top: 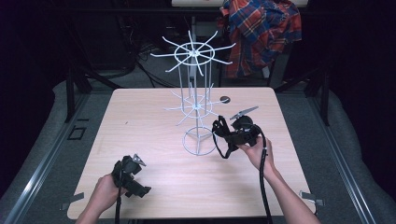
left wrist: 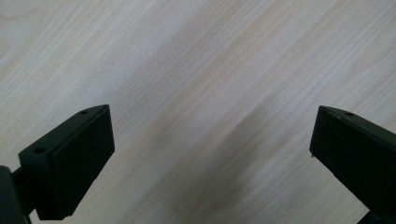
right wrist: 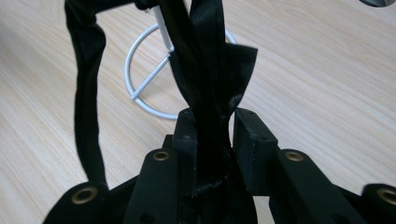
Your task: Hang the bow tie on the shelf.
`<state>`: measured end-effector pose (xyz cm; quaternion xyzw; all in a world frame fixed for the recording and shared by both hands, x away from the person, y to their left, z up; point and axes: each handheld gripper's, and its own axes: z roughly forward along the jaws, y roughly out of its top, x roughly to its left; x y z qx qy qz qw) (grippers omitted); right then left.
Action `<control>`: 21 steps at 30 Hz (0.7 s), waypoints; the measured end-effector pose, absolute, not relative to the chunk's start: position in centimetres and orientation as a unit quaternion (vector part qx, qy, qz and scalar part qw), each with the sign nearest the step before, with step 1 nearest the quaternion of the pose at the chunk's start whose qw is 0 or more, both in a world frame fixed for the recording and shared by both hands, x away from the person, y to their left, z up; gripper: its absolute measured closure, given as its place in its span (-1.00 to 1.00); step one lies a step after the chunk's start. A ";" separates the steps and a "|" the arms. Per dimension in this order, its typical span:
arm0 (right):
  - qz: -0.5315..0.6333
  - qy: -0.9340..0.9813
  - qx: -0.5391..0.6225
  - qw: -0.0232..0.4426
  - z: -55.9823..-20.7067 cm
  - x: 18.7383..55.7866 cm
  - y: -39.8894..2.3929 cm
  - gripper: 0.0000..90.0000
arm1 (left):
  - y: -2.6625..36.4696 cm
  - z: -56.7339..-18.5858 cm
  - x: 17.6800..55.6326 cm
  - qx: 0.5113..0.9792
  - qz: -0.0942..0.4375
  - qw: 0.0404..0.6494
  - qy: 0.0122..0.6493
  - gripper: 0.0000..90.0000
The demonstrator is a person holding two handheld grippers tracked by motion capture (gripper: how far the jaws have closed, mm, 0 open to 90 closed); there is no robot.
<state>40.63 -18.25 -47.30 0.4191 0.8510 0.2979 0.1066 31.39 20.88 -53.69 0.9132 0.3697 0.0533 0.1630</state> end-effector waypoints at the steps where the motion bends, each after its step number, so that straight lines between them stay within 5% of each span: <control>1: 0.298 0.851 0.419 0.106 -47.3 40.6 -18.2 0.54 | 20.9 -53.7 31.4 0.913 0.053 0.163 0.369 -1.00; 21: 0.294 0.856 0.415 0.094 -47.5 40.7 -18.3 0.40 | 20.8 -53.7 31.4 0.914 0.051 0.163 0.368 -1.00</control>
